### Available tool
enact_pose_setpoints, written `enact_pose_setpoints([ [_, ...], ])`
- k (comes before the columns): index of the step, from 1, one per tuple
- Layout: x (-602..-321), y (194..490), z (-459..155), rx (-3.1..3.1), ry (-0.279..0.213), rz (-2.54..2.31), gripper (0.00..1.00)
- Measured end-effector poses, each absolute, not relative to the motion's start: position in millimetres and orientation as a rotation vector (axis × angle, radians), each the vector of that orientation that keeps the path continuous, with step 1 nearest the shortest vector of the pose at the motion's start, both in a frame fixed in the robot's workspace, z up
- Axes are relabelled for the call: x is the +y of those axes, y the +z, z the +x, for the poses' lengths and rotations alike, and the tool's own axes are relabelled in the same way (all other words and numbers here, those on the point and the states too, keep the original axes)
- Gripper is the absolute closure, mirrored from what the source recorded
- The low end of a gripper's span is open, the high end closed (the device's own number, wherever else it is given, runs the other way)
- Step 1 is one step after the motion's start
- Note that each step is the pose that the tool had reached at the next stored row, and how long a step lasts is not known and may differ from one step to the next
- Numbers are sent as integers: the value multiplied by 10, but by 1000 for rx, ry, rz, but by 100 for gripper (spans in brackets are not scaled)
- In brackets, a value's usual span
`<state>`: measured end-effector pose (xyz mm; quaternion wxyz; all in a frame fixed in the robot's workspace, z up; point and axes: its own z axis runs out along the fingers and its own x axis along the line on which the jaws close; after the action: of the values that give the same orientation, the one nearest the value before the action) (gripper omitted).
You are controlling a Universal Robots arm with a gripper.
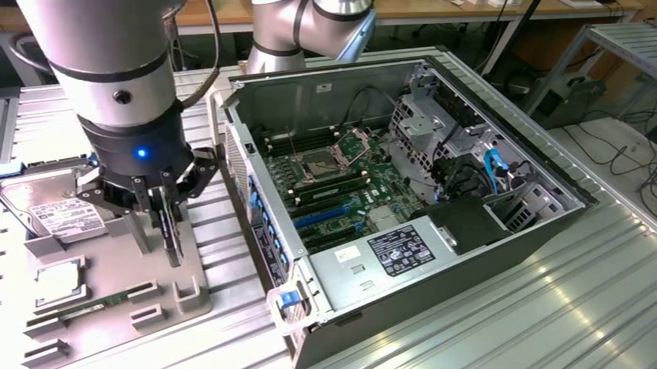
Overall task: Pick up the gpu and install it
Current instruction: 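Pick up the gpu and move the gpu toward the slot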
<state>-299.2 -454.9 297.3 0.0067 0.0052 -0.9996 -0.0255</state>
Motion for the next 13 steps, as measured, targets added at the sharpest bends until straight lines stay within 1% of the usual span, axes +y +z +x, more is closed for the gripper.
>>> enact_pose_setpoints([
  [1,-4549,3142,-2992,-3127,-81,35,72],
  [2,-4549,3170,-2992,-3127,-81,35,72],
  [13,-4551,3284,-2992,-3127,-81,35,72],
])
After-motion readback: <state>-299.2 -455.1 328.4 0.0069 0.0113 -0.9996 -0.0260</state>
